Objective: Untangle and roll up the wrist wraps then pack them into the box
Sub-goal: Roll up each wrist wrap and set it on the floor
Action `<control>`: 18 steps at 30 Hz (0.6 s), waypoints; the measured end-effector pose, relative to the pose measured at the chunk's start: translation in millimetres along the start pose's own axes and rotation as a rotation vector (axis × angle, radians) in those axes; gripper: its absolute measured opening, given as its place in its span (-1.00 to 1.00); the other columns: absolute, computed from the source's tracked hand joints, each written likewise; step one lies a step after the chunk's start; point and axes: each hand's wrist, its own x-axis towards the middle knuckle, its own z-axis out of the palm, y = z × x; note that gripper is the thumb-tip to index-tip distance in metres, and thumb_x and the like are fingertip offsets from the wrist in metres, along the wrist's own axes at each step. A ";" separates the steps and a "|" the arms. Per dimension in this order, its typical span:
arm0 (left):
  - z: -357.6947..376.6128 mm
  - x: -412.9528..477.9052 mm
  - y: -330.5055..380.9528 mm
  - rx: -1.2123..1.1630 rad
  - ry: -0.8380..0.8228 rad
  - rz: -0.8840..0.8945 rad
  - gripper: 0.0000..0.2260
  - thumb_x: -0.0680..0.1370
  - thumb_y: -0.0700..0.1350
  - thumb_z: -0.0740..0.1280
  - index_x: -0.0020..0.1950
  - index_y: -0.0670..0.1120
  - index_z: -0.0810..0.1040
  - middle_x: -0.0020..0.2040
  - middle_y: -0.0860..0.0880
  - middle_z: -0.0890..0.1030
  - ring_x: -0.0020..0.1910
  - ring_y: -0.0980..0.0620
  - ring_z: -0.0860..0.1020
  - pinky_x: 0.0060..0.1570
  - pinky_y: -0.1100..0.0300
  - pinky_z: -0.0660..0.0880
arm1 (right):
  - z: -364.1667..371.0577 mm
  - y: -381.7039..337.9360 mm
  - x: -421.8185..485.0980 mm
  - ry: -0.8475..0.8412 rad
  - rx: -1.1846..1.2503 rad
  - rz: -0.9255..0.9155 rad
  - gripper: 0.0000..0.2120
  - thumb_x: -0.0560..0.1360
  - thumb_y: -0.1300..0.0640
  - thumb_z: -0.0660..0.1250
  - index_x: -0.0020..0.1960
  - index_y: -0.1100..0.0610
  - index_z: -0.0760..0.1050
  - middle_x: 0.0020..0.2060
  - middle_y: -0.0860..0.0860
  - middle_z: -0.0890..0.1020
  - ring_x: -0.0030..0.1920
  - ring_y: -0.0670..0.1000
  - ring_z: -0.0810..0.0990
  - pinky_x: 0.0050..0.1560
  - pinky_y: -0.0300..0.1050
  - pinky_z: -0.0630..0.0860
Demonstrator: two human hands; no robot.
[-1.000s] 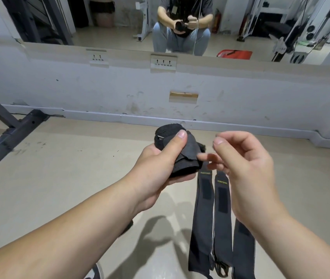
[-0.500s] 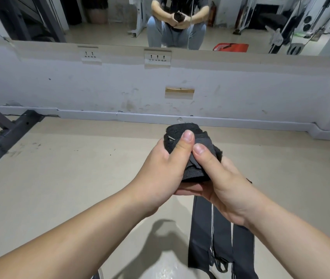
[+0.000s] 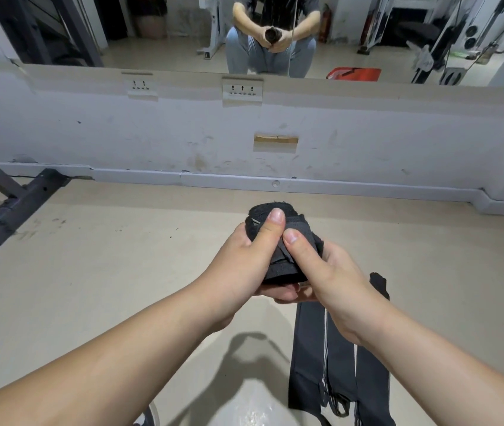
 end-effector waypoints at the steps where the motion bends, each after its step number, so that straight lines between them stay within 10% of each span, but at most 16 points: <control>1: -2.2 0.7 -0.4 -0.052 0.004 -0.053 -0.53 0.68 0.28 0.21 0.30 -0.06 0.60 0.09 -0.12 0.75 -0.07 -0.13 0.76 0.03 -0.12 0.70 | -1.1 2.2 1.3 0.035 0.017 0.009 -0.55 0.53 -0.18 0.36 0.25 0.12 0.59 -0.06 0.03 0.76 -0.13 0.05 0.72 -0.10 0.02 0.67; 18: -11.1 8.8 -8.4 -0.203 0.011 -0.236 -0.52 0.66 0.31 0.23 0.43 0.03 0.54 0.25 -0.08 0.72 0.18 -0.09 0.72 0.19 -0.11 0.66 | -10.6 5.3 8.8 0.277 -0.045 -0.034 -0.83 0.56 0.03 0.48 0.14 -0.01 0.70 0.01 -0.02 0.77 0.05 0.05 0.74 0.07 0.07 0.71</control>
